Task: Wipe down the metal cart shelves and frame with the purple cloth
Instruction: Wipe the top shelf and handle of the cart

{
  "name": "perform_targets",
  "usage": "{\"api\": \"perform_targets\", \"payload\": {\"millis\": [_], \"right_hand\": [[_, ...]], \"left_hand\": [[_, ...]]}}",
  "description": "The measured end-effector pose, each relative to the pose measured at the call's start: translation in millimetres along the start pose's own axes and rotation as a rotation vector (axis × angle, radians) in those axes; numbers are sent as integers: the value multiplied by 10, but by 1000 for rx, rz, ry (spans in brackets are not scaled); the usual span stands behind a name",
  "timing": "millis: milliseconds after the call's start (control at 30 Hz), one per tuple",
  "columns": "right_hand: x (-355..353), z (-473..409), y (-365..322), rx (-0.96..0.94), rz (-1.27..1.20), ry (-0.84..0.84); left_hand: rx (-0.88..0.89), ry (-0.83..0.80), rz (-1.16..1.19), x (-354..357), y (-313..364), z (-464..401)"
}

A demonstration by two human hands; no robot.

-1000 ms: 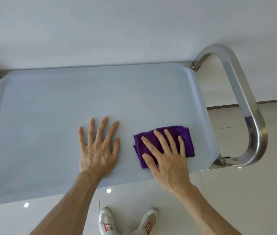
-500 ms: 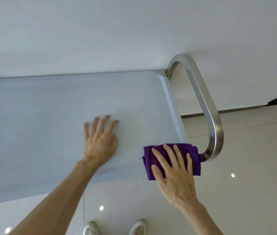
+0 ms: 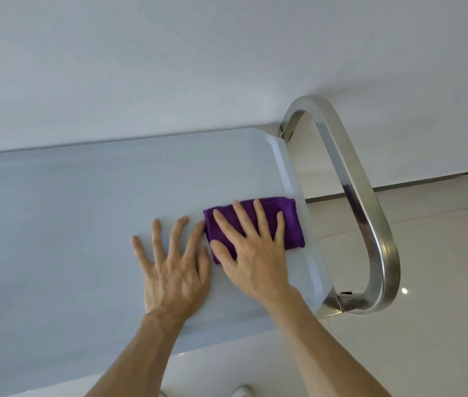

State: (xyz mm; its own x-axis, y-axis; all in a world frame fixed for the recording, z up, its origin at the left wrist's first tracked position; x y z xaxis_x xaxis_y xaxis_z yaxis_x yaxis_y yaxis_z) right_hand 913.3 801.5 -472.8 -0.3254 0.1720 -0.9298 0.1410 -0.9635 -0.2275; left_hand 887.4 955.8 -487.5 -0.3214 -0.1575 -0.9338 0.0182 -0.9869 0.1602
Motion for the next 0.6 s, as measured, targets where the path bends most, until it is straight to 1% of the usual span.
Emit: {"api": "perform_targets", "payload": {"millis": [67, 167, 233, 333, 433, 467, 533, 600], "right_hand": [[93, 222, 33, -51, 24, 6], [80, 213, 316, -12, 25, 15], [-39, -39, 423, 48, 31, 38], [-279, -645, 507, 150, 13, 61], [-429, -1258, 450, 224, -74, 18], [-425, -1371, 363, 223, -85, 12], [-377, -1404, 99, 129, -77, 20], [-286, -1244, -142, -20, -12, 42]], "left_hand": [[1, -19, 7, -11, 5, 5], [1, -34, 15, -11, 3, -7], [7, -31, 16, -10, -1, -19], [11, -22, 17, 13, -14, -30], [13, 4, 34, 17, -23, -45], [17, 8, 33, 19, -20, -51], [24, 7, 31, 26, -18, -45], [26, 7, 42, 27, -19, -39]]}}
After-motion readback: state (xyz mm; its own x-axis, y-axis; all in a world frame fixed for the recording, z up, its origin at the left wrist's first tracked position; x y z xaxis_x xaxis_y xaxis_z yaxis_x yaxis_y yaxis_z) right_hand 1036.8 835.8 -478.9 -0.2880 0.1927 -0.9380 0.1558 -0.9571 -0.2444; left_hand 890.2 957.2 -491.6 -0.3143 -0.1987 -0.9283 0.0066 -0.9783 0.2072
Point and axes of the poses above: each hand's wrist, its own z-axis away from the middle knuckle, its own x-axis out of the palm, y = z × x, the point moved 4 cm from there along -z, towards the middle knuckle, and after that the axes turned 13 degrees about -y, right-handed, at the moved point
